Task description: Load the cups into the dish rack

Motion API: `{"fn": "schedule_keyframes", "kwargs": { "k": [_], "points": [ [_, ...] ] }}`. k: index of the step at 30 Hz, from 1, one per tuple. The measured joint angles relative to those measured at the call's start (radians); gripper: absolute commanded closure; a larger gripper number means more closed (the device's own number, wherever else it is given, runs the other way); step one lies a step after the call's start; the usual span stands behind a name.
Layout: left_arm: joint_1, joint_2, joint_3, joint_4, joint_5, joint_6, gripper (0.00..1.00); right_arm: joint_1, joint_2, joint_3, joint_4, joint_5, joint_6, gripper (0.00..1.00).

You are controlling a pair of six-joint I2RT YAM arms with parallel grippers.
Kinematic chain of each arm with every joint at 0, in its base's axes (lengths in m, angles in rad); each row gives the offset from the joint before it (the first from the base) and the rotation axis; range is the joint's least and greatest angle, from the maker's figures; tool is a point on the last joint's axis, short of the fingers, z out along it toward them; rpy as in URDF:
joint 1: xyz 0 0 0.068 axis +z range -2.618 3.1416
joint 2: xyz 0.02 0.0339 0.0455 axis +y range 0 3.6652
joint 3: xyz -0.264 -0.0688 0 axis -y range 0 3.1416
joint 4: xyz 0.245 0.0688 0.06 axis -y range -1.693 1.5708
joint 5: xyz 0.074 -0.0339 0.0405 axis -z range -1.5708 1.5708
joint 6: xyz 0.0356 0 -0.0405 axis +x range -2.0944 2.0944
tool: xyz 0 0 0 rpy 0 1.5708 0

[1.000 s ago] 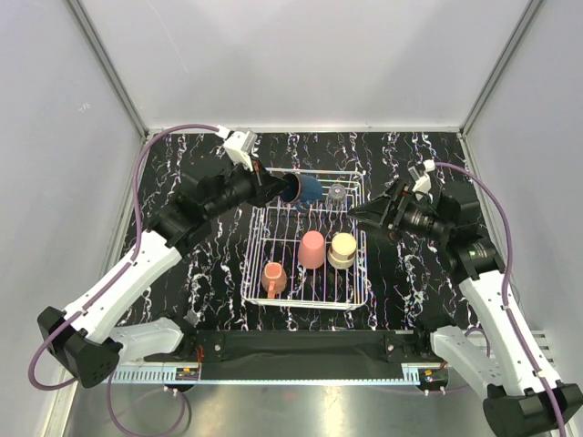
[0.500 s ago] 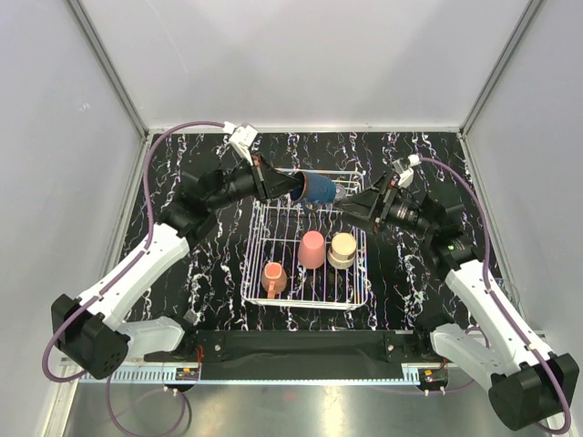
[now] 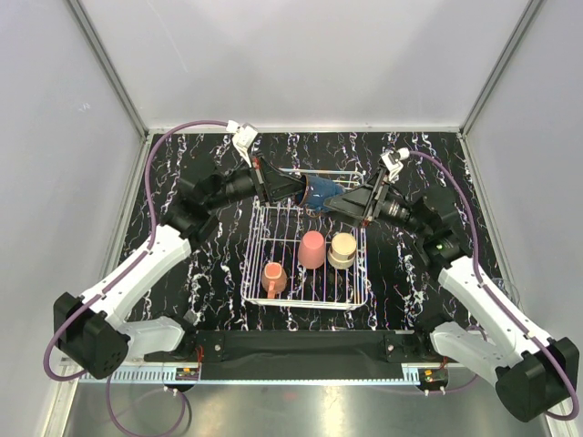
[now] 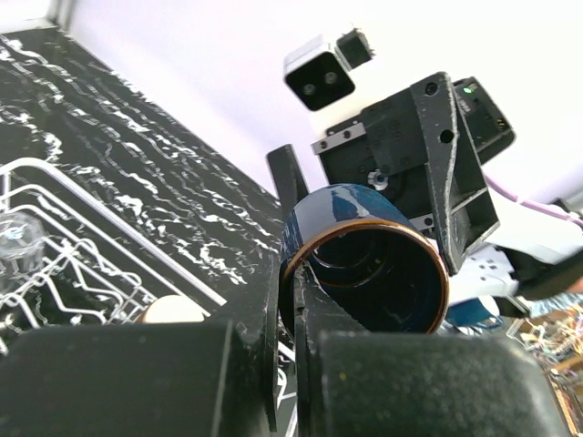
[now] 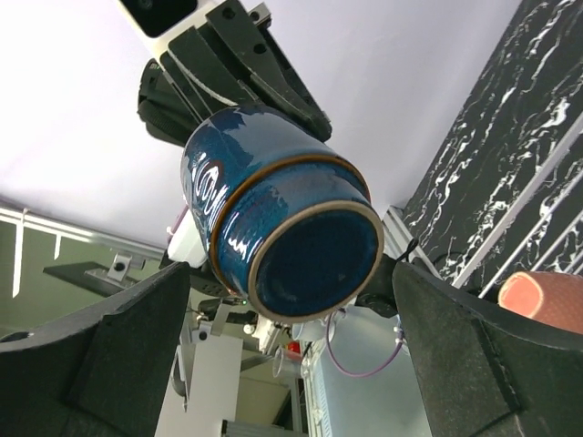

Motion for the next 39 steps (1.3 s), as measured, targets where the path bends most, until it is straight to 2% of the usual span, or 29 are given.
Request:
{"fn": "schedule_keyframes", "kwargs": {
  "k": [22, 30, 35, 39],
  "points": [
    [0.001, 0.028, -0.057, 0.231, 0.091, -0.161, 1.0, 0.037, 0.017, 0.024, 0.139, 0.035, 0.034, 0.0],
    [0.001, 0.029, -0.059, 0.271, 0.101, -0.181, 1.0, 0.052, 0.016, 0.025, 0.167, 0.049, 0.062, 0.07],
    [0.002, 0.029, -0.059, 0.288, 0.109, -0.19, 1.0, 0.061, 0.021, 0.025, 0.169, 0.06, 0.069, 0.21],
    [0.002, 0.029, -0.059, 0.293, 0.112, -0.192, 1.0, 0.066, 0.029, 0.025, 0.169, 0.061, 0.073, 0.24]
  ]
}}
